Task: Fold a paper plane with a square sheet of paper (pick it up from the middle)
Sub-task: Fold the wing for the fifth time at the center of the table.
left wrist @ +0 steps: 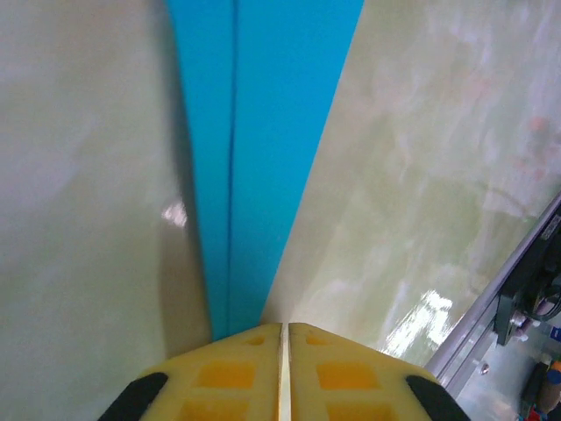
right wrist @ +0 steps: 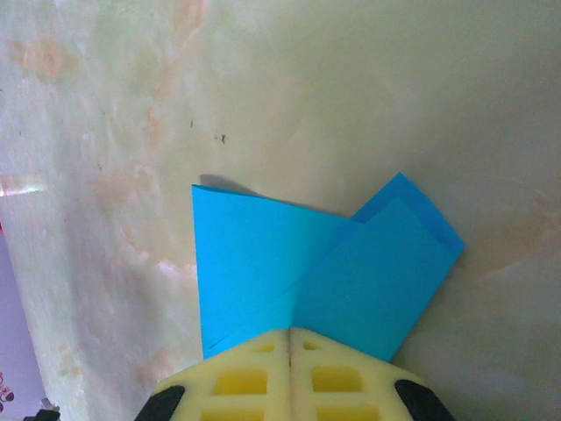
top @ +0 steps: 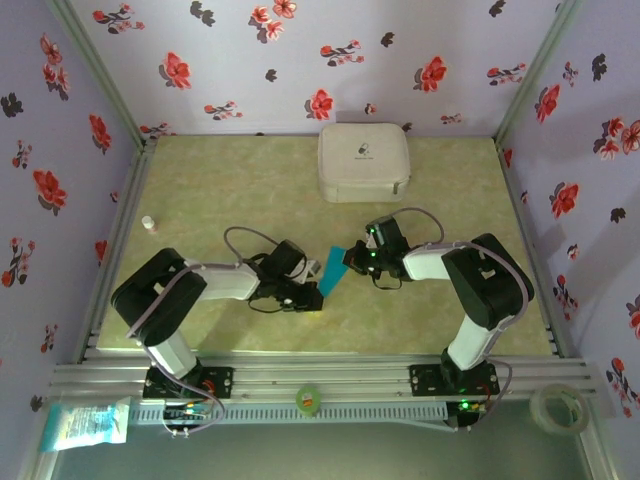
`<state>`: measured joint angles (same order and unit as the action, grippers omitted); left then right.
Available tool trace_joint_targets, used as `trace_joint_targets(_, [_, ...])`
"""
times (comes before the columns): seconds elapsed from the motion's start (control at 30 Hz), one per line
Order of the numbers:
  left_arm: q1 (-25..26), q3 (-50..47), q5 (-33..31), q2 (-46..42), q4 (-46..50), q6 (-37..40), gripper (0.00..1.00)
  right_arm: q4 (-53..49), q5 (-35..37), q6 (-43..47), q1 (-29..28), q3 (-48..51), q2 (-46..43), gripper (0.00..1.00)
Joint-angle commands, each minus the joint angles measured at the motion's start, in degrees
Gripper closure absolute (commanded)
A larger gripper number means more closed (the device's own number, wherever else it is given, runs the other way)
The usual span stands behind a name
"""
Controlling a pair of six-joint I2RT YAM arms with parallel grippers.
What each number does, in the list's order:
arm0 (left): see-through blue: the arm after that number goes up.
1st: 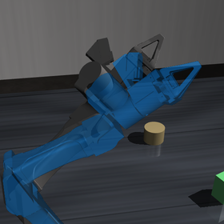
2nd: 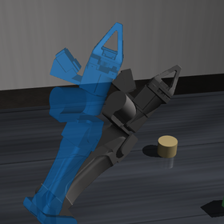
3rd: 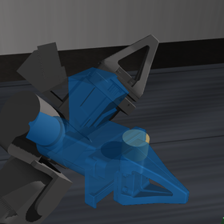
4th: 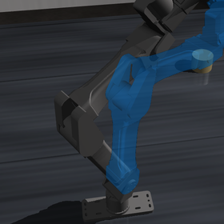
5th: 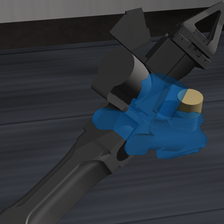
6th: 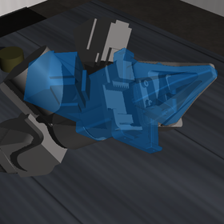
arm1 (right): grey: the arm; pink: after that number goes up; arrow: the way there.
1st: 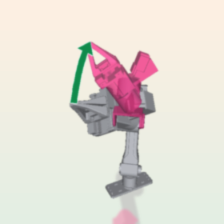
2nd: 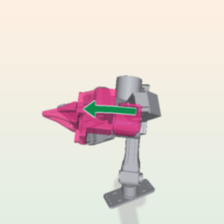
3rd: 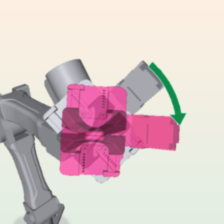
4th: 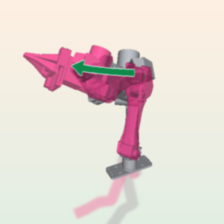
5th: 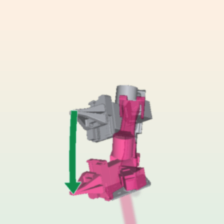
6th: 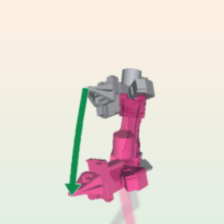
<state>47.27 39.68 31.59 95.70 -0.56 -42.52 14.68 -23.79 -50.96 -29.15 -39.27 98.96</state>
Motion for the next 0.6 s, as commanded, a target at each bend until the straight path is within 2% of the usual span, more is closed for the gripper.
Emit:
trace_joint_targets(0.0, [-0.07, -4.16, -0.21, -2.47, 4.79, -1.38, 0.90, -7.91, 5.77, 1.56, 0.49, 1.97, 1.15, 1.00])
trace_joint_targets(0.17, [-0.40, -6.38, -1.96, -7.30, 5.78, -1.36, 0.93, -7.78, 5.65, 1.48, 0.49, 1.90, 1.09, 1.00])
trace_joint_targets(0.33, [-2.08, -8.87, -2.32, -15.50, -3.67, -4.72, 0.95, -7.66, 5.45, 1.39, 0.49, 1.60, 1.04, 1.00])
trace_joint_targets(0.43, [-4.03, -7.28, -0.96, -14.77, -6.58, -5.29, 0.95, -7.57, 5.49, 1.23, 0.50, 1.52, 1.03, 1.00])
trace_joint_targets(0.57, [-4.82, -0.22, 1.98, -8.47, -6.60, -3.92, 0.95, -7.55, 5.35, 1.12, 0.49, 1.38, 0.89, 1.00])
